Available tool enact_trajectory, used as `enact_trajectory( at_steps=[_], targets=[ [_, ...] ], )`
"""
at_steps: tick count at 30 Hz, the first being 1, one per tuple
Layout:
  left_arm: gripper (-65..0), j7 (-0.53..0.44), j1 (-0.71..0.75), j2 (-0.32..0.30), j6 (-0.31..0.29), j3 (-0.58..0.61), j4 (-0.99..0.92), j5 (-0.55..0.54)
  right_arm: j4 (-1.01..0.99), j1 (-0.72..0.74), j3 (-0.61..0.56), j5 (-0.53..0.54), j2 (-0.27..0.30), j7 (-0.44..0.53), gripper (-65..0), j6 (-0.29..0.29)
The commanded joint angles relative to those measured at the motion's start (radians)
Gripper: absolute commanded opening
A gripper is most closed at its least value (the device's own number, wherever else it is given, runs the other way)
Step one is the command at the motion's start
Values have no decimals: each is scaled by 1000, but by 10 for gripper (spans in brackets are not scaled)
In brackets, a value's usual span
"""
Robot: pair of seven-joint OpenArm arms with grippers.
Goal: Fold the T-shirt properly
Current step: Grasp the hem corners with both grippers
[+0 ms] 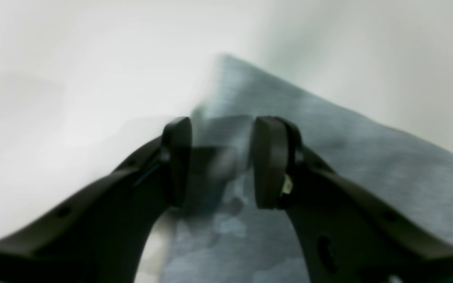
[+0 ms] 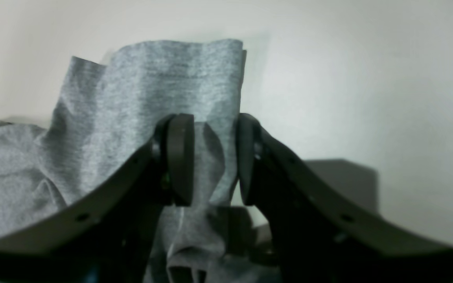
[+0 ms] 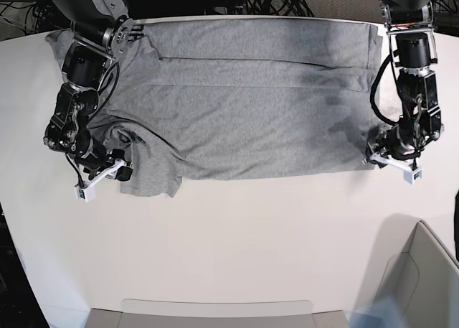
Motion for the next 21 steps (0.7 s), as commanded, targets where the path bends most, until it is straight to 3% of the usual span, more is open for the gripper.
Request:
enact_trajectory(
  at_steps=[1,7,12,21],
  targets=[
    [-380,-30,-29,-21,-4,-5,-2,-4,5,8,-1,-40,8,-31,-463,-16],
    [-380,-37,-30,-21,-14,30,-13,-6,5,8,-1,-41,10,-31,-463,-16],
    [-383,-36,-33,-13,-120,81,-14,-7,2,14,-53,-41,10,-31,-463,-17],
    [-393,-37,-33,-12,-124,78,-11,-10,0,17,-118,-41,10,-27,-463,-20]
  ],
)
